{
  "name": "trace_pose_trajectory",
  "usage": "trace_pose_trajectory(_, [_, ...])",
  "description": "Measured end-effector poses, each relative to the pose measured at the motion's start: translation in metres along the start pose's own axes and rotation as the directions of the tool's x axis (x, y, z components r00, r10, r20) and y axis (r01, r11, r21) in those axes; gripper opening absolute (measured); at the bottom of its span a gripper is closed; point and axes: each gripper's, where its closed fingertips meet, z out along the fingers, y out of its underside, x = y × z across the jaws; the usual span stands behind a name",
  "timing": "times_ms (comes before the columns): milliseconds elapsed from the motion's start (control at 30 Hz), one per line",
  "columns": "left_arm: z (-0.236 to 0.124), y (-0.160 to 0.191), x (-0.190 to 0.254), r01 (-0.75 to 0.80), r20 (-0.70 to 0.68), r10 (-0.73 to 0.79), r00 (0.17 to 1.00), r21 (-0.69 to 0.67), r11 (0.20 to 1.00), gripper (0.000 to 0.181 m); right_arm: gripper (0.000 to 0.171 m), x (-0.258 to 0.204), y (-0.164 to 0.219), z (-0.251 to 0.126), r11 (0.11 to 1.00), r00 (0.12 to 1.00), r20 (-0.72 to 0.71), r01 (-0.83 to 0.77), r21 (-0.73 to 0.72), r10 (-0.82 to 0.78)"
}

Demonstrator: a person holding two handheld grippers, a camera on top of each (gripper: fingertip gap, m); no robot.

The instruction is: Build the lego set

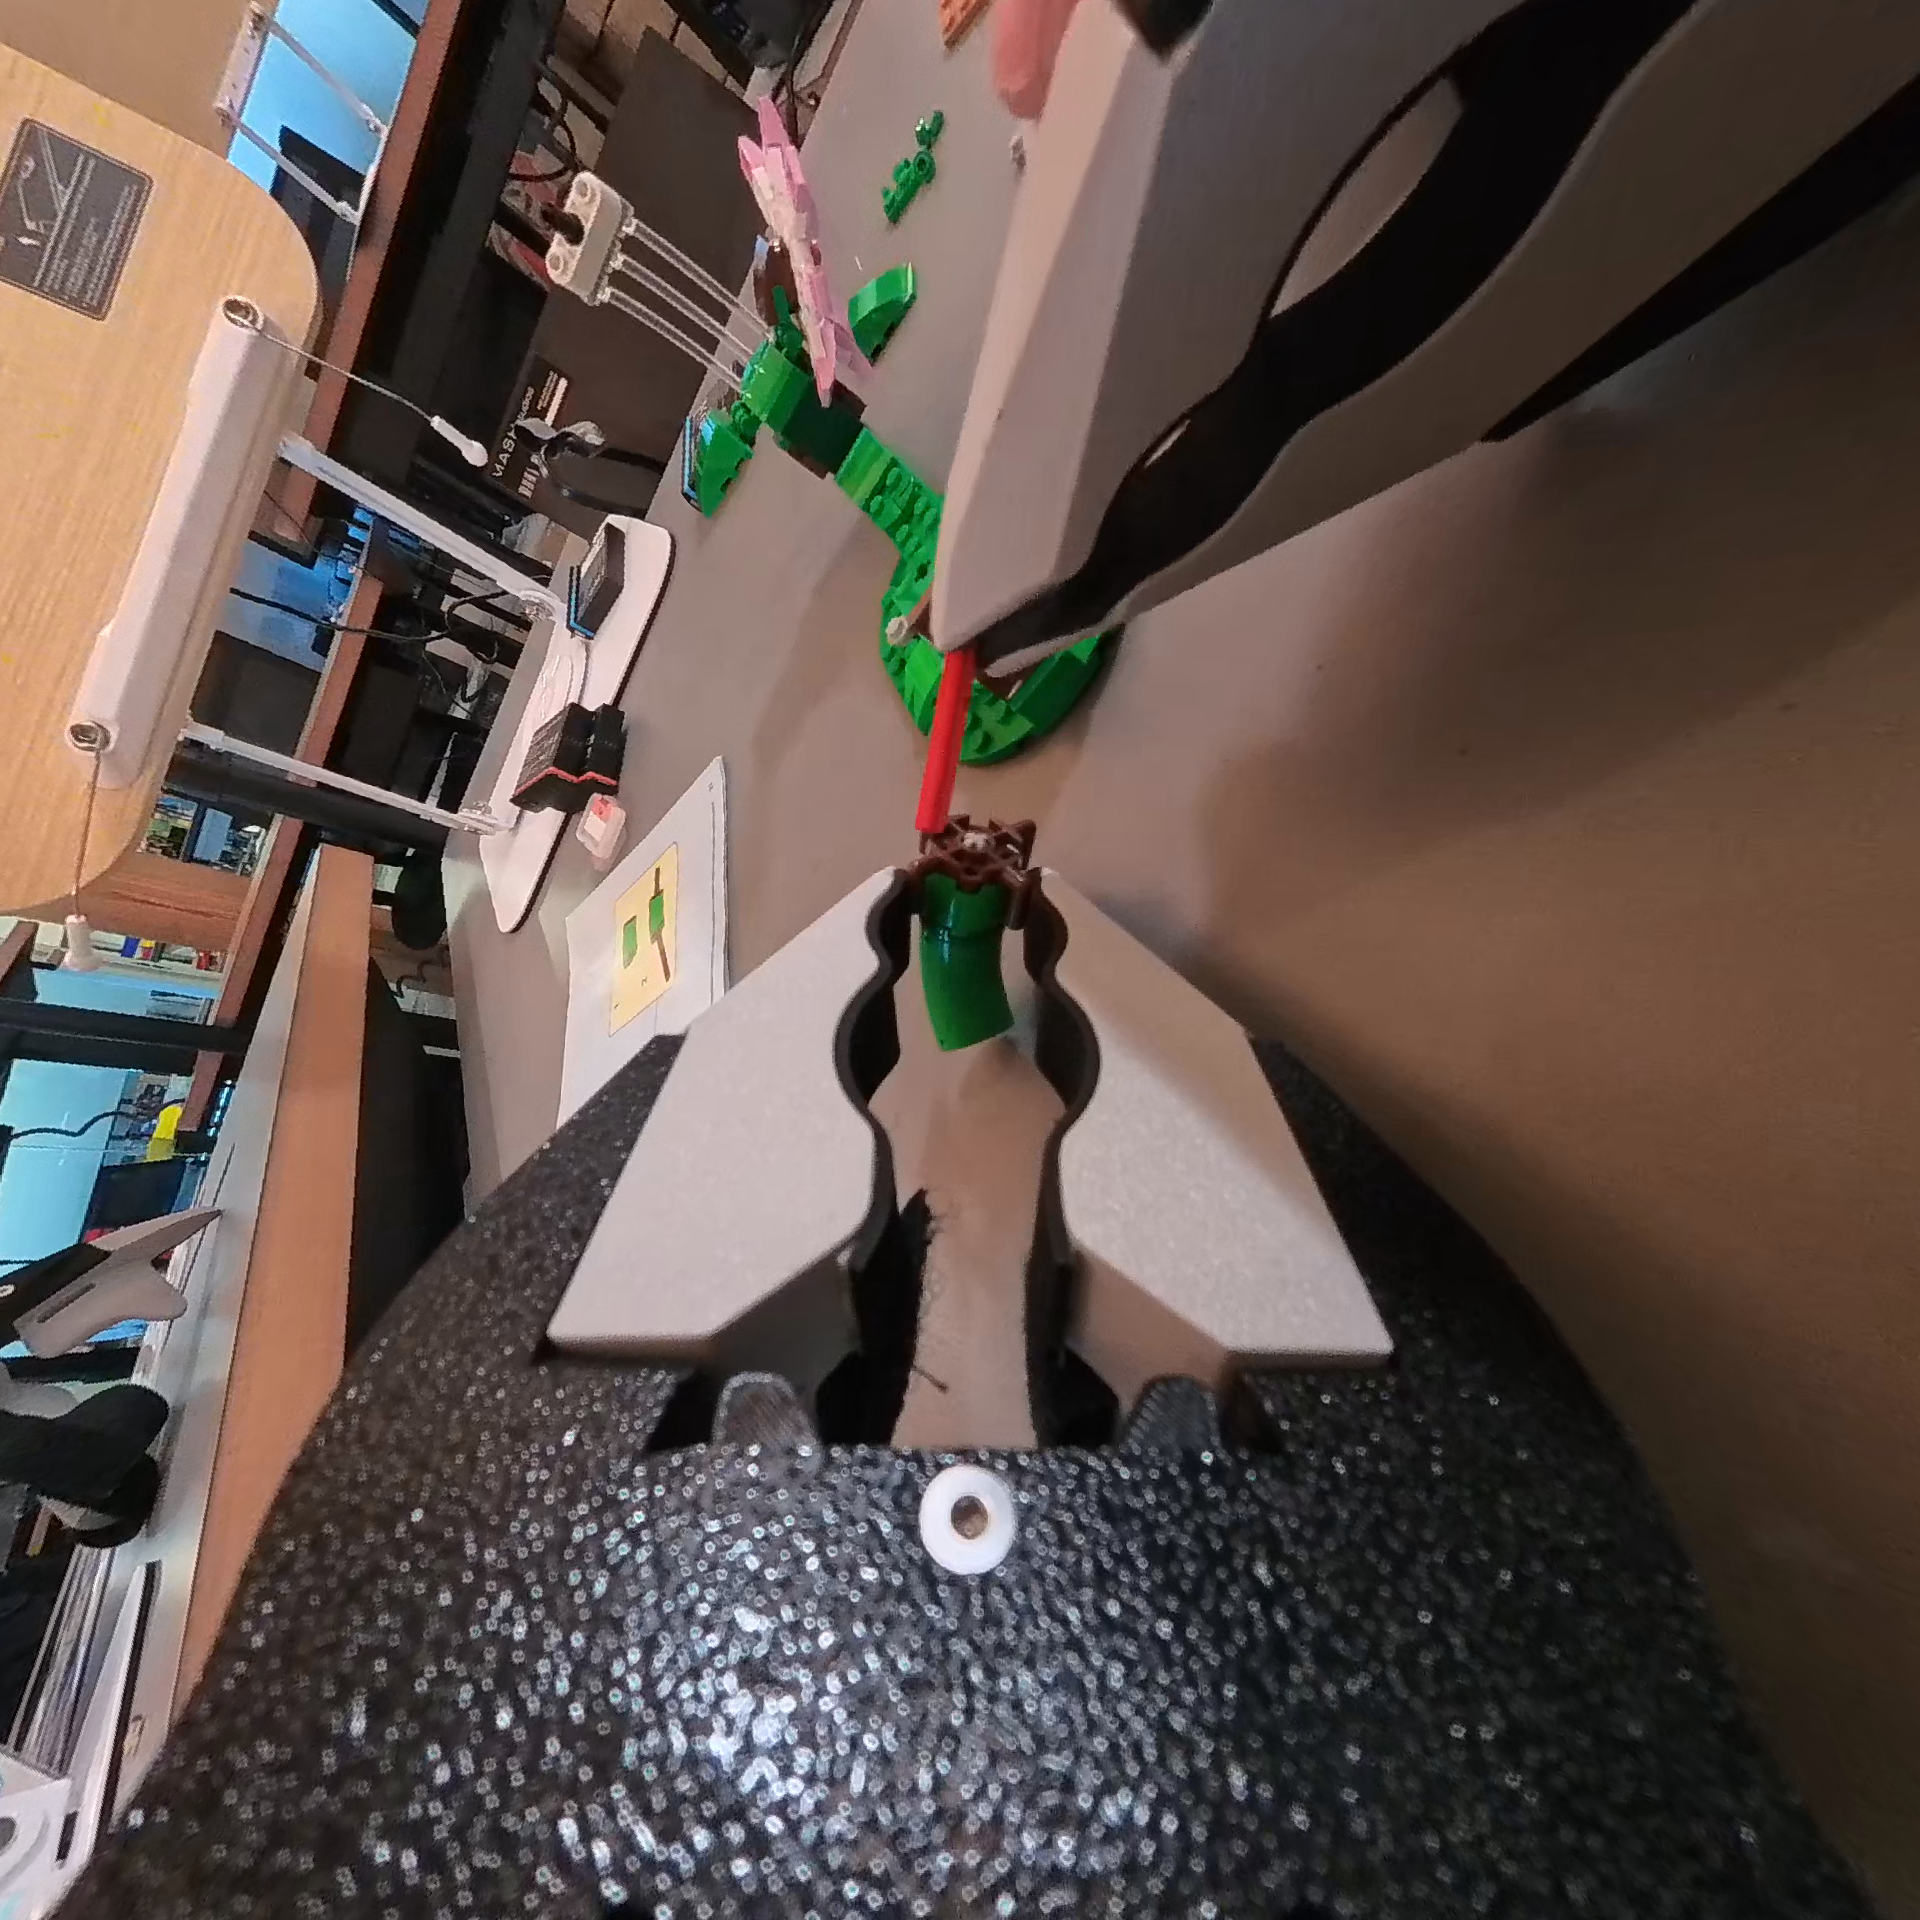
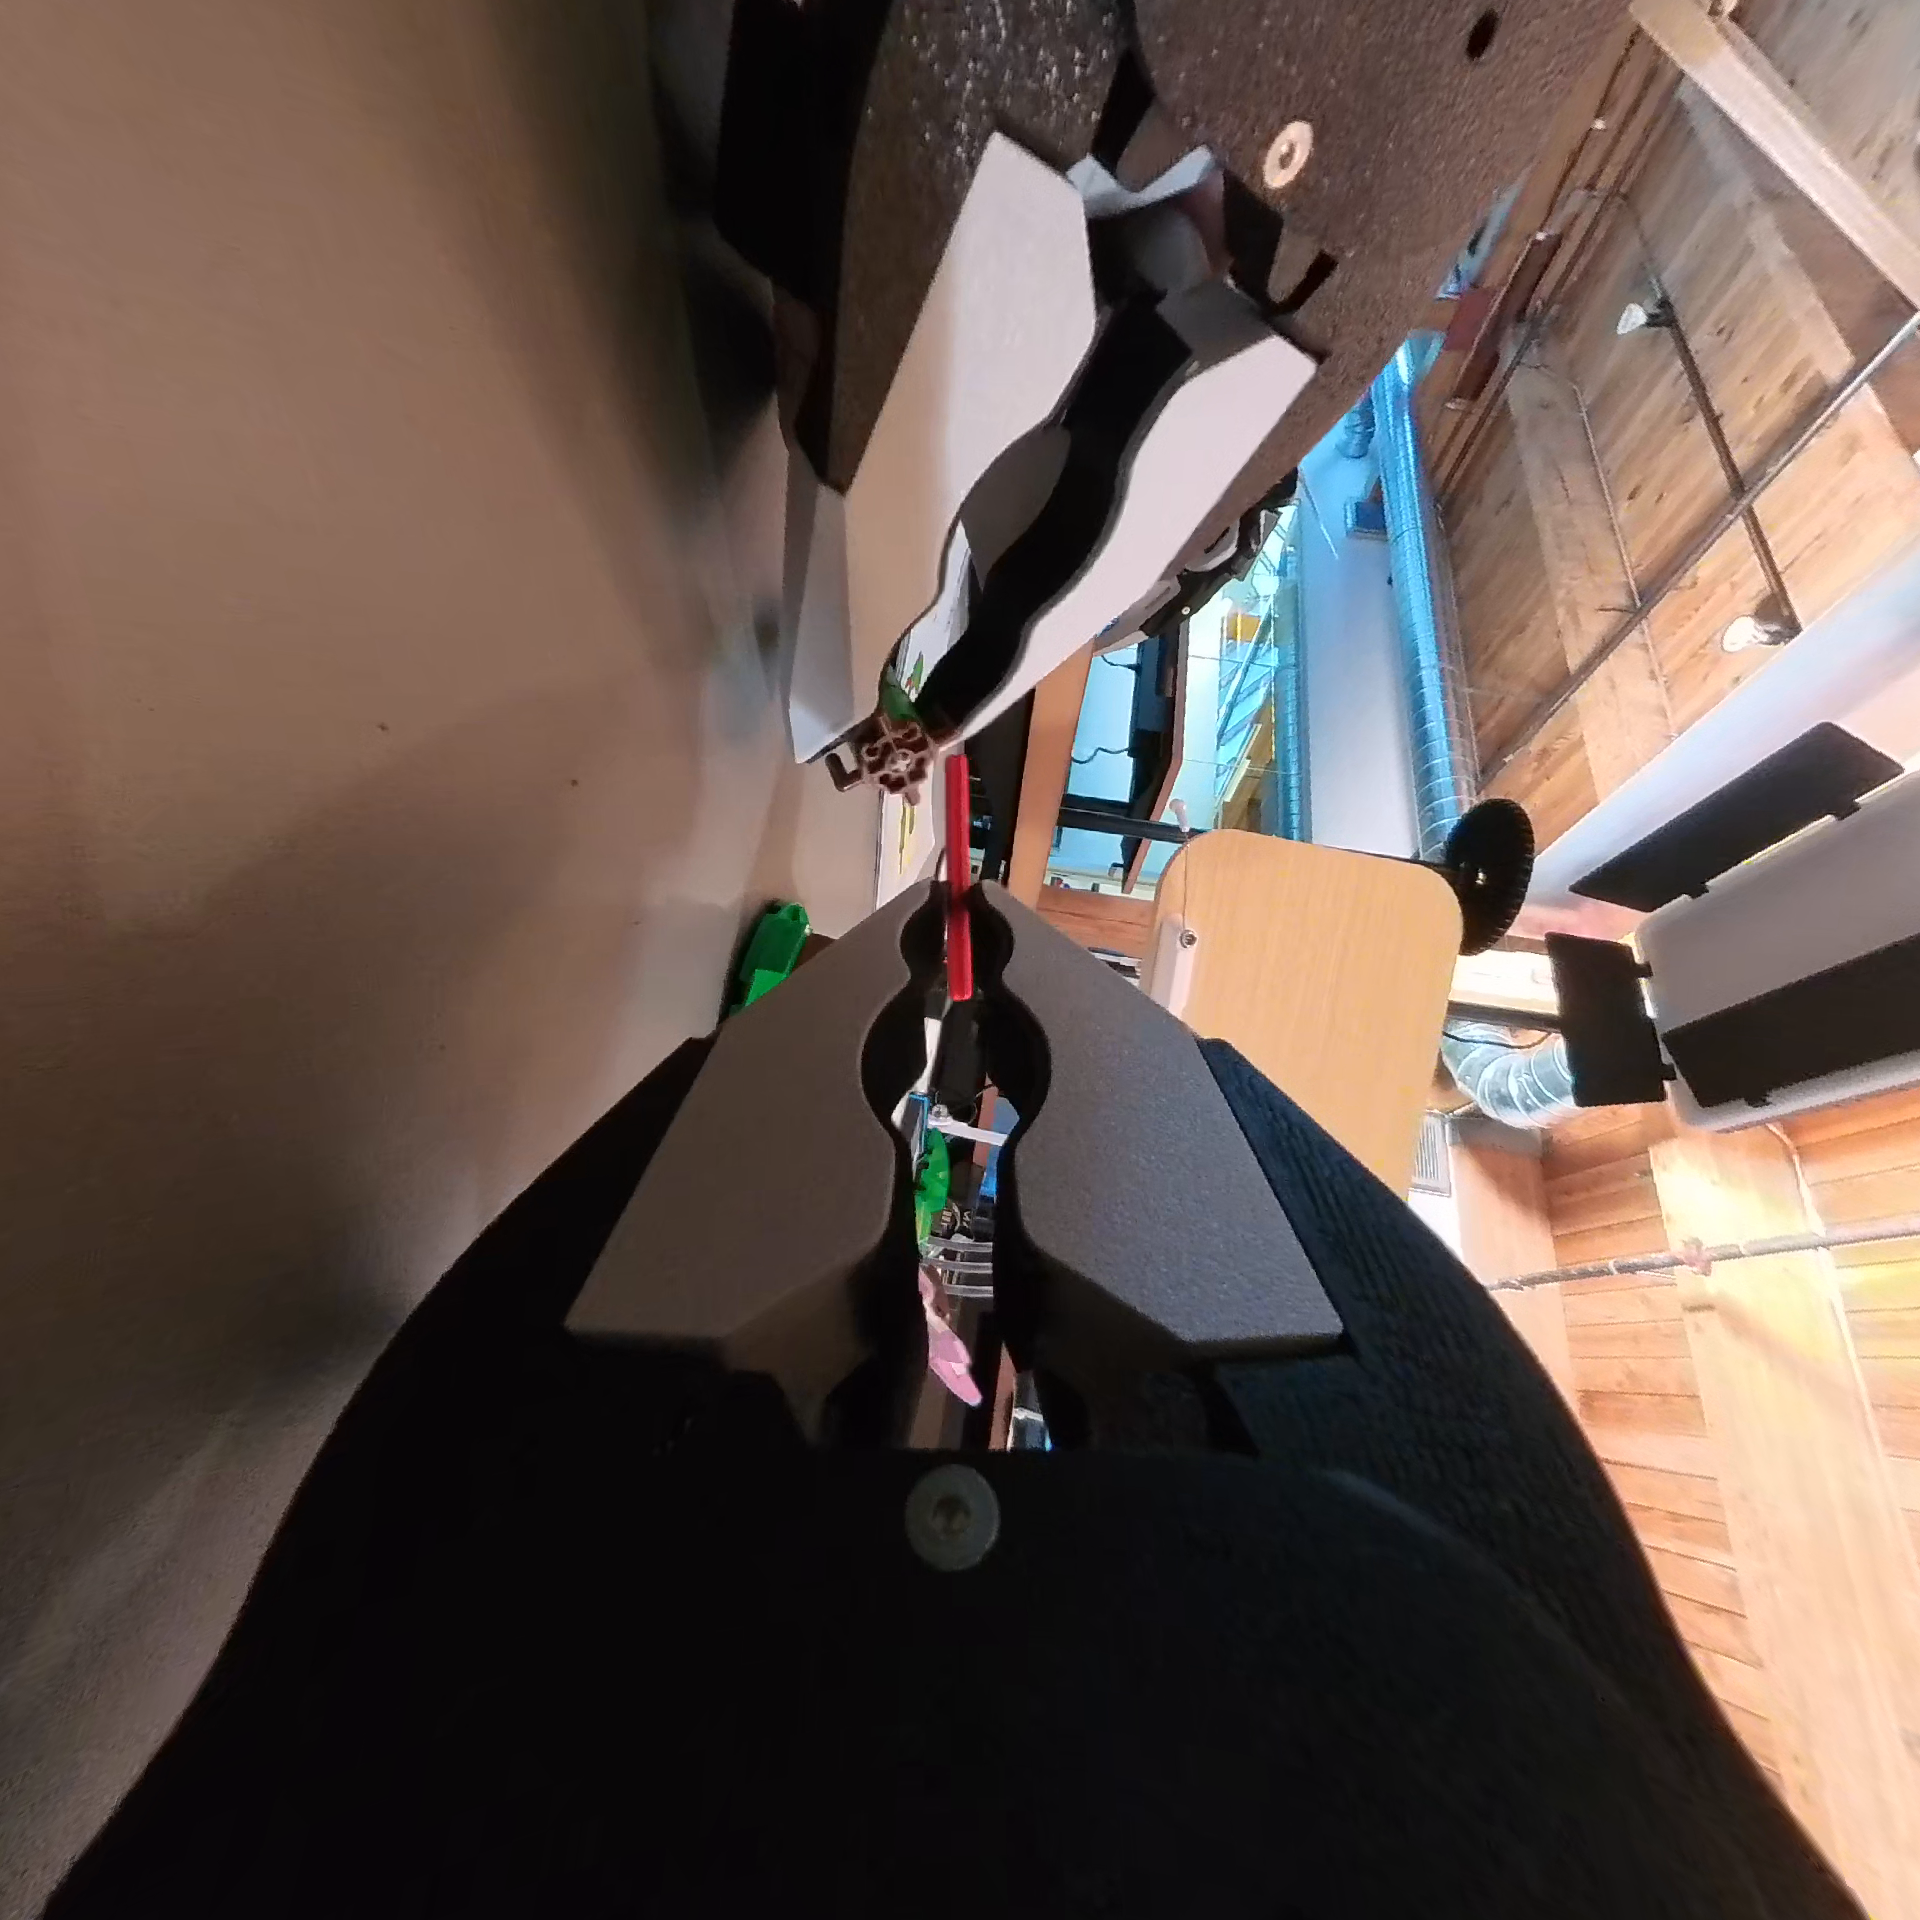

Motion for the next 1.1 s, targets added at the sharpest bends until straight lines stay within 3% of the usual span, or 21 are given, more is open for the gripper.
trace_pose_trajectory(333, [0.000,-0.001,0.003,-0.004,-0.014,0.004,1.000,-0.002,1.000,0.019,0.002,-0.002,0.000,0.000,0.999,0.999,0.012,0.050,-0.009,-0.050])
trace_pose_trajectory(633, [0.001,0.001,0.000,0.136,-0.074,-0.136,0.988,0.000,0.991,0.019,0.002,-0.006,0.002,0.001,0.996,0.996,0.035,0.082,-0.029,-0.081])
trace_pose_trajectory(900, [-0.001,0.013,-0.007,0.081,-0.095,-0.089,0.991,-0.087,0.993,0.019,0.002,-0.027,-0.002,0.000,0.975,0.947,0.235,-0.210,-0.066,0.220])
trace_pose_trajectory(1100, [-0.004,0.012,-0.010,0.005,-0.100,-0.014,0.995,-0.097,0.995,0.019,0.002,-0.019,0.000,0.000,0.895,0.859,0.254,-0.432,-0.107,0.445])
